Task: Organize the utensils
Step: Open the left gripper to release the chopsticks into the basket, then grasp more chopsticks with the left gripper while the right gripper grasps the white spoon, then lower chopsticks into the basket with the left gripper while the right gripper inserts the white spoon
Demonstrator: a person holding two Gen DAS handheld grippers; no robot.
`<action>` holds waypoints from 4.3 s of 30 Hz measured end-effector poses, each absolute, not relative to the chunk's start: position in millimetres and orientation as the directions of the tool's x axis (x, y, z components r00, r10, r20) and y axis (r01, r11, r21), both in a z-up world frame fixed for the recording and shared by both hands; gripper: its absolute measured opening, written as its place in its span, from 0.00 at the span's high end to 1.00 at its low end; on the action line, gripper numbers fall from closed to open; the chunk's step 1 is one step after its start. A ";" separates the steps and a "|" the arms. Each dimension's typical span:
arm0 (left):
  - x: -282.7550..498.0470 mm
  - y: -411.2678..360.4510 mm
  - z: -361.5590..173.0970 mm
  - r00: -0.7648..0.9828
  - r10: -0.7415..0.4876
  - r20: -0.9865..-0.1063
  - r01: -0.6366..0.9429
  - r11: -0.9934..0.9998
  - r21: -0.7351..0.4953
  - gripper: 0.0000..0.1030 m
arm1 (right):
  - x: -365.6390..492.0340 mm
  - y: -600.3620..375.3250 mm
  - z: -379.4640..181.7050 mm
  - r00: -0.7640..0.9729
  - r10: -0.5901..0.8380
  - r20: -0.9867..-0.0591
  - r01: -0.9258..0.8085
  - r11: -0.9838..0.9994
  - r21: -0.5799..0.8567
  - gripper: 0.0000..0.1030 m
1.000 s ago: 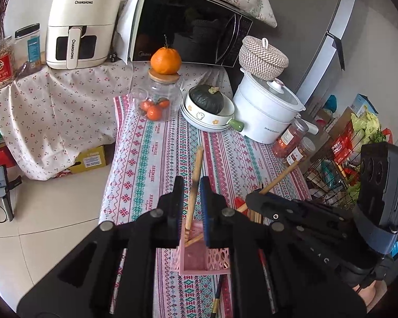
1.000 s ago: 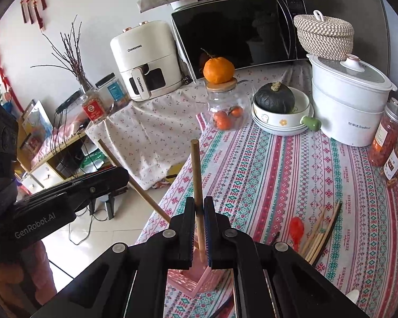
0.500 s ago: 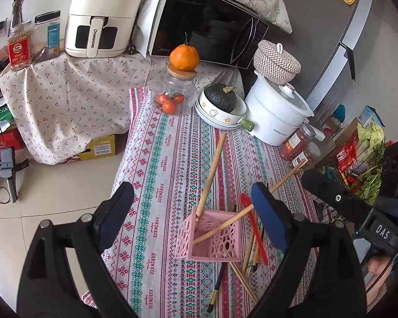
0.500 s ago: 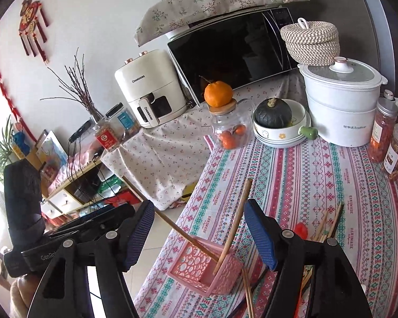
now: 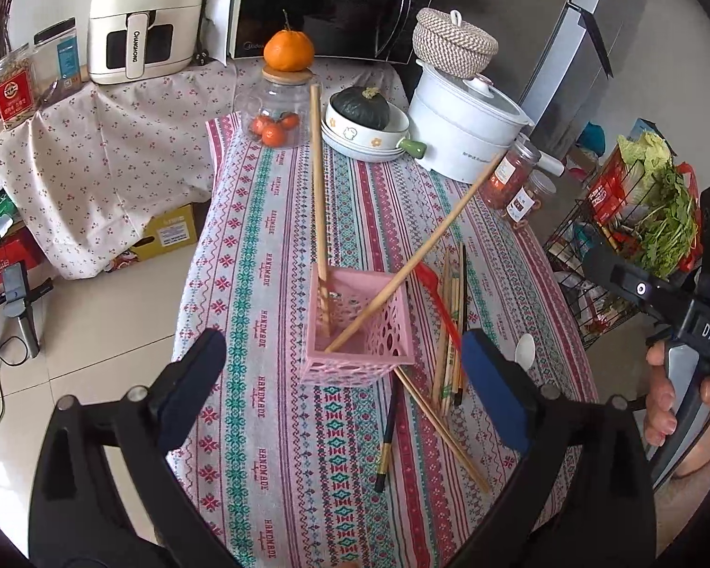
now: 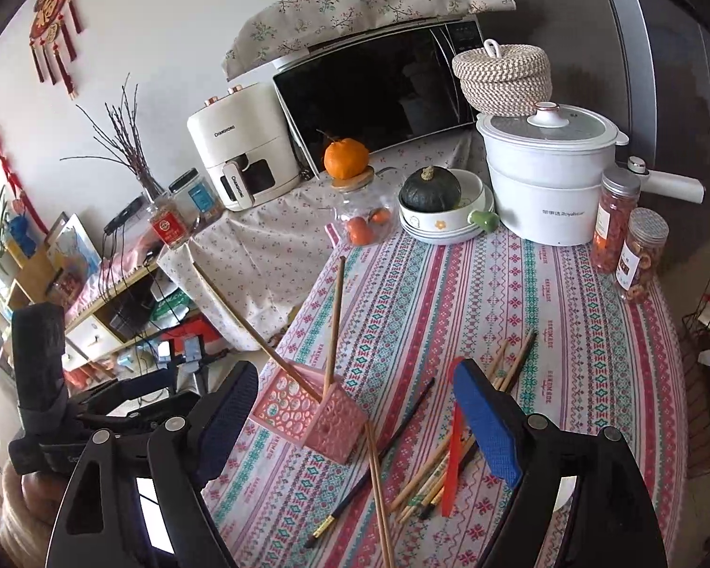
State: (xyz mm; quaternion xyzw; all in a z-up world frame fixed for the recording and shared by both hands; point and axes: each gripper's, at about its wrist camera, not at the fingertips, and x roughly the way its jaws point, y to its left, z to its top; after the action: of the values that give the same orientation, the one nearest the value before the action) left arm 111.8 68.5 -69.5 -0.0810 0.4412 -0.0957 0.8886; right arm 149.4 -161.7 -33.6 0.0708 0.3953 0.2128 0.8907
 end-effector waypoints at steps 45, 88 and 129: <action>112.7 -63.6 -190.6 0.220 -0.223 -0.950 0.358 0.924 -0.134 0.90 | 163.3 -269.0 -154.8 0.304 0.194 -0.933 -0.024 0.980 0.196 0.16; 110.5 -48.8 -138.7 0.355 -0.261 -0.898 0.375 0.919 -0.119 0.90 | 183.8 -255.9 -200.8 0.213 0.135 -0.968 -0.002 0.990 0.138 0.28; 93.1 68.1 -6.6 0.941 -0.204 -0.269 0.166 0.973 -0.159 0.90 | 141.4 -199.3 -60.6 0.680 0.374 -0.631 -0.218 0.925 0.312 0.96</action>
State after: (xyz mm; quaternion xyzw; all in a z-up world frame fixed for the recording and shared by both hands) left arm 93.1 68.1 -6.6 -0.0670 0.1432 -0.0941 0.9829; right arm 141.4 -199.3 -60.6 0.1063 0.3653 0.1625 0.9104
